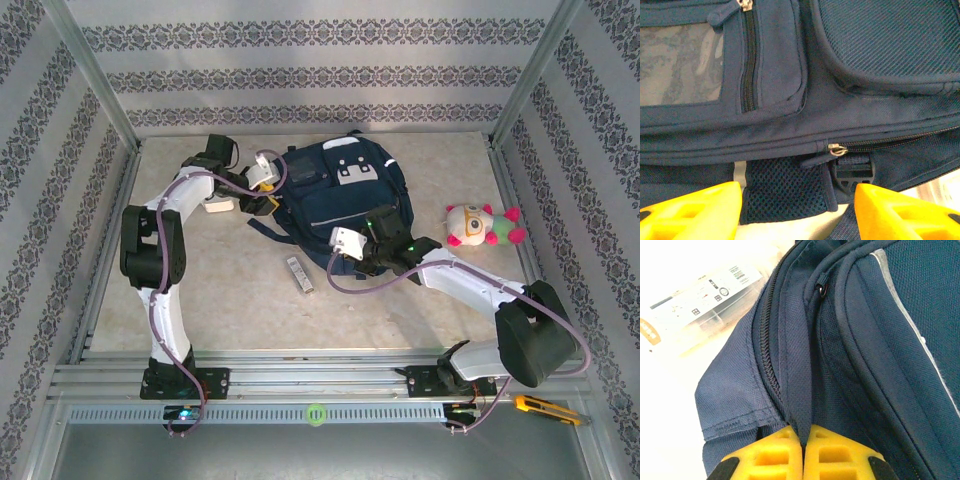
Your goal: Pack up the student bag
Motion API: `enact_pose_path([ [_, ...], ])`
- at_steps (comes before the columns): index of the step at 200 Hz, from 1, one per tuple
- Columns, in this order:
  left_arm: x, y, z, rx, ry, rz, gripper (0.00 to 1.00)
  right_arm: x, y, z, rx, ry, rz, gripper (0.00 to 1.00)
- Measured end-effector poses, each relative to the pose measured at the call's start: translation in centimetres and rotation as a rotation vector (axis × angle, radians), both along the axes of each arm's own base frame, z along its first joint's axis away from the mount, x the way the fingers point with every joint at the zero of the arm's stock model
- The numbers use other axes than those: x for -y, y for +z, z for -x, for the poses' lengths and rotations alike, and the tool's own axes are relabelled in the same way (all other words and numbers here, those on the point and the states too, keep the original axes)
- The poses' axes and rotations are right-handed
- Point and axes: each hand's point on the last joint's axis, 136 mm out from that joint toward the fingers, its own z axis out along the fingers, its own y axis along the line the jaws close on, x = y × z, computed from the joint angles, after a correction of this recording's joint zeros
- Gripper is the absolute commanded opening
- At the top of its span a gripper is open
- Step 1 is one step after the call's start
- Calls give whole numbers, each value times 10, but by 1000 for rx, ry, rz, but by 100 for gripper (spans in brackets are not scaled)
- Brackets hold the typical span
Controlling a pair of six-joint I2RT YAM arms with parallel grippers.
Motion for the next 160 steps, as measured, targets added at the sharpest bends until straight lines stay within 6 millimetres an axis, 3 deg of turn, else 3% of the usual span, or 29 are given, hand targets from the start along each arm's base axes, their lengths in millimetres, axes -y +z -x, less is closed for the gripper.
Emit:
enact_pose_path([
  [12, 1, -6, 0, -11, -1, -7, 61, 0, 0, 1, -1, 4, -1, 10],
  [31, 6, -20, 0, -30, -11, -16, 61, -1, -1, 2, -8, 12, -3, 35],
  [52, 13, -30, -2, -29, -20, -31, 61, -3, -1, 4, -20, 13, -14, 51],
  [120, 31, -56, -1, -19, -70, -91, 63, 4, -1, 0, -70, -51, -53, 62],
  [160, 31, -58, -2, -9, -77, -112, 58, 11, 2, -5, -110, -139, -101, 65],
])
